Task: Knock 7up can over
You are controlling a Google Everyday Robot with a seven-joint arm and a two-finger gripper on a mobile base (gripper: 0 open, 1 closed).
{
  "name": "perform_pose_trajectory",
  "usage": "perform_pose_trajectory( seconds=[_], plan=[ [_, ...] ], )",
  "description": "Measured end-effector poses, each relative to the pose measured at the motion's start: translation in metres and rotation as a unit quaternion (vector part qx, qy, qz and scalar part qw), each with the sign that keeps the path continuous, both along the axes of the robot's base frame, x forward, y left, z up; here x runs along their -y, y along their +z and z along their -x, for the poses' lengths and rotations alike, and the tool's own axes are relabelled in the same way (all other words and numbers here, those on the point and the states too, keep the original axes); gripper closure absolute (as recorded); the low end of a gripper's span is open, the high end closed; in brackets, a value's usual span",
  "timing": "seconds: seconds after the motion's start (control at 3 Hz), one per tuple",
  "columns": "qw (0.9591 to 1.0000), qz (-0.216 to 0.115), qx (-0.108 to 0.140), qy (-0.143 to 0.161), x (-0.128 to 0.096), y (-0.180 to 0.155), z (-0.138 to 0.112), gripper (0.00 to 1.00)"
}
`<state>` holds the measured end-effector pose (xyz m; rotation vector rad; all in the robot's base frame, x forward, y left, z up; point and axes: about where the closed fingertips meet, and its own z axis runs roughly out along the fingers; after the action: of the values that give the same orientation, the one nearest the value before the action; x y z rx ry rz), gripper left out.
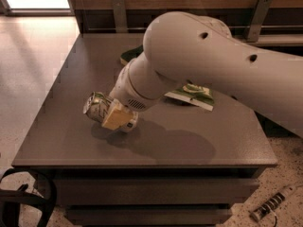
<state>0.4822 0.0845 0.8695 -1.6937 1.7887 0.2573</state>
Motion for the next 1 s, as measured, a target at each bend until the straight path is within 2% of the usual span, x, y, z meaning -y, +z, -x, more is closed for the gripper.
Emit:
perform_pose_trajectory(
  seconds=[0.33,0.67,1.0],
  plan=[
    [0.9982,0.056,0.006,-0.019,-0.005,-0.024,-0.002,1.0],
    [0.9952,0.093,0.014,-0.028,-0.006,-0.043,-0.01,1.0],
    [0.9952,0.093,0.014,-0.028,-0.006,-0.04,-0.01,0.87]
  ],
)
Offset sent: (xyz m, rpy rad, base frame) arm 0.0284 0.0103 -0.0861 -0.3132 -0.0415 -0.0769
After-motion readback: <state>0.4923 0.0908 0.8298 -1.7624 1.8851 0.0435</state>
